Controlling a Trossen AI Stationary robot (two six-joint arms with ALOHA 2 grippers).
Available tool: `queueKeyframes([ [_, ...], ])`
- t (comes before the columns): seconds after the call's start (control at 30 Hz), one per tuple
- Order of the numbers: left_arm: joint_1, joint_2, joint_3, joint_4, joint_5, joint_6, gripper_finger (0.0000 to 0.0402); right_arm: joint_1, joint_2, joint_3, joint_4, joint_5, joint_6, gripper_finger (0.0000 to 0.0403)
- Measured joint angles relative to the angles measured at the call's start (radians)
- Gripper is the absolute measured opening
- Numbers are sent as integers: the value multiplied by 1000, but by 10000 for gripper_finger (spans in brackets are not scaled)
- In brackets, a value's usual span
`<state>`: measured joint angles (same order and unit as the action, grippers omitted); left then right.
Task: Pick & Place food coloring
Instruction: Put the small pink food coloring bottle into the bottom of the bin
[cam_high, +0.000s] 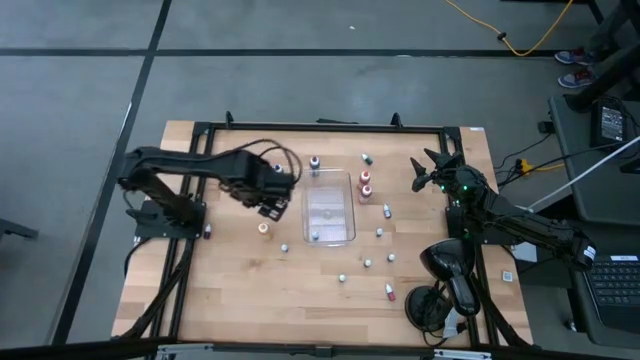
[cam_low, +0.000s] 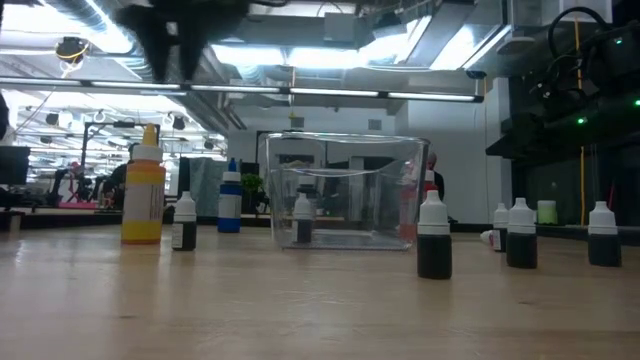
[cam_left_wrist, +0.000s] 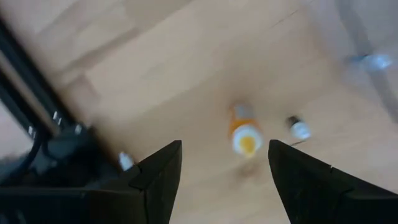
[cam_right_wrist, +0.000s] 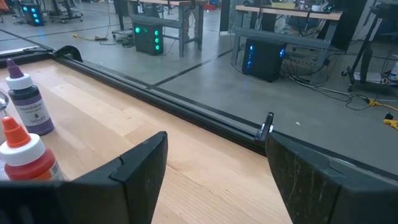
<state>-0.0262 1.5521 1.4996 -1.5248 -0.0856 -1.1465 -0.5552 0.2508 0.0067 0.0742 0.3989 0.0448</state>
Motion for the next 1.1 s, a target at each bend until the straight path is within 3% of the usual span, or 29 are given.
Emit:
queueKeyframes([
  [0.4,-100,-180,-320,11,53,-216,233,0,0,0,0,0,0,273],
  [1.1,-258,-214,-718,242,134,-459,233,0,0,0,0,0,0,273],
])
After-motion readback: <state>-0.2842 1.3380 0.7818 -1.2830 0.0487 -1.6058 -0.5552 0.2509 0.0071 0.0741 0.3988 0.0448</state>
